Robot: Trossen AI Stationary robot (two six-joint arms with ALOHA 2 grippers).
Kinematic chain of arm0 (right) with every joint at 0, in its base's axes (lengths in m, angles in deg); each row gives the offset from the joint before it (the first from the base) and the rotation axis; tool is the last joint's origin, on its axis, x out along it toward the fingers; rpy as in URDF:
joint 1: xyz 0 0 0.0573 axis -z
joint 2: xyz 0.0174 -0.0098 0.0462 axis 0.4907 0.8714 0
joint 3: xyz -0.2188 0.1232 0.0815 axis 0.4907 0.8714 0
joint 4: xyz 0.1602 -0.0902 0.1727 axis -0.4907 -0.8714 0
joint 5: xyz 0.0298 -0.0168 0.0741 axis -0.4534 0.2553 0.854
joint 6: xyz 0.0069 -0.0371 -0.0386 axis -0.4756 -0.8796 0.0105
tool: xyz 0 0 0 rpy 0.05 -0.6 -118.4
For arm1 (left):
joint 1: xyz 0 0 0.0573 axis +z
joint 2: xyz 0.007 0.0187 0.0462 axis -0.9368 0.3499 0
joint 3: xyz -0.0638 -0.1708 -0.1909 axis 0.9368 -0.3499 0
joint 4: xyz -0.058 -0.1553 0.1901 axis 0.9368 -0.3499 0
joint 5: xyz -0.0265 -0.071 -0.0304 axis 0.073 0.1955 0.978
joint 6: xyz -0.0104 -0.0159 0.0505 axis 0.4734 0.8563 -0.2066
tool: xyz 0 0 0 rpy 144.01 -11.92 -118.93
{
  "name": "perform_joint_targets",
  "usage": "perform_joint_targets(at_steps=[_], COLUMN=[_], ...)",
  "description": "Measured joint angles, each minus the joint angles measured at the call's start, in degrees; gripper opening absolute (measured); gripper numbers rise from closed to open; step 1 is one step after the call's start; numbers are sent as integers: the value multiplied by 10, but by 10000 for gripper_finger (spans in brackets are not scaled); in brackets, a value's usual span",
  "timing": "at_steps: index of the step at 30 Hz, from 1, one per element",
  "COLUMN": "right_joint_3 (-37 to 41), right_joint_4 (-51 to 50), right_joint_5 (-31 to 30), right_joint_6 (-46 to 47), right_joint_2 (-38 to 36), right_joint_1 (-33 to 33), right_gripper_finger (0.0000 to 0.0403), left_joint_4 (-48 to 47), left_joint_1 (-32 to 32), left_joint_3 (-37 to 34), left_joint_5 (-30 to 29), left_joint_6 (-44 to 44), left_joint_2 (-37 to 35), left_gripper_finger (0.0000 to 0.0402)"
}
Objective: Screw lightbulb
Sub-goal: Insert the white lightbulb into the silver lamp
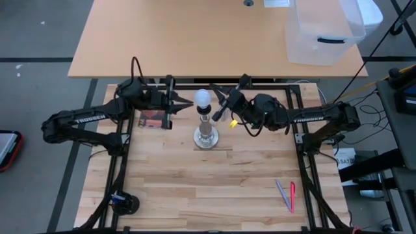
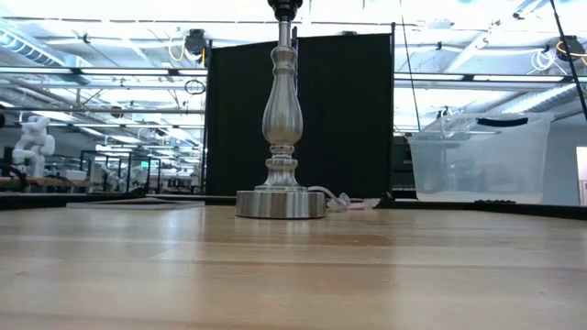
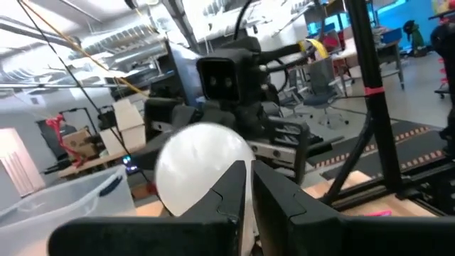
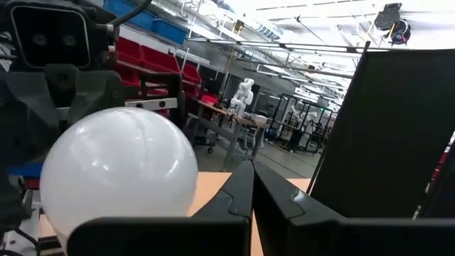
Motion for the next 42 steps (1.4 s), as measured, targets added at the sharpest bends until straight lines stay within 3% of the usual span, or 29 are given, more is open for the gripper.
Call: perform_joint_targets(at_steps=[9, 42], right_joint_3=[-3, -4], right_joint_4=[-15, -47], right_joint_5=[0, -23], right_joint_6=[10, 32], right_joint_2=[0, -2], right_joint_1=[0, -31], right_gripper_finger=[0, 0], left_joint_4=[-30, -76], left_joint_1=[0, 10], left_joint_3=[28, 28], left_joint_5=[-1, -5], left_joint_6=[0, -3], left_joint_2=[34, 34], left_gripper_finger=[29, 29])
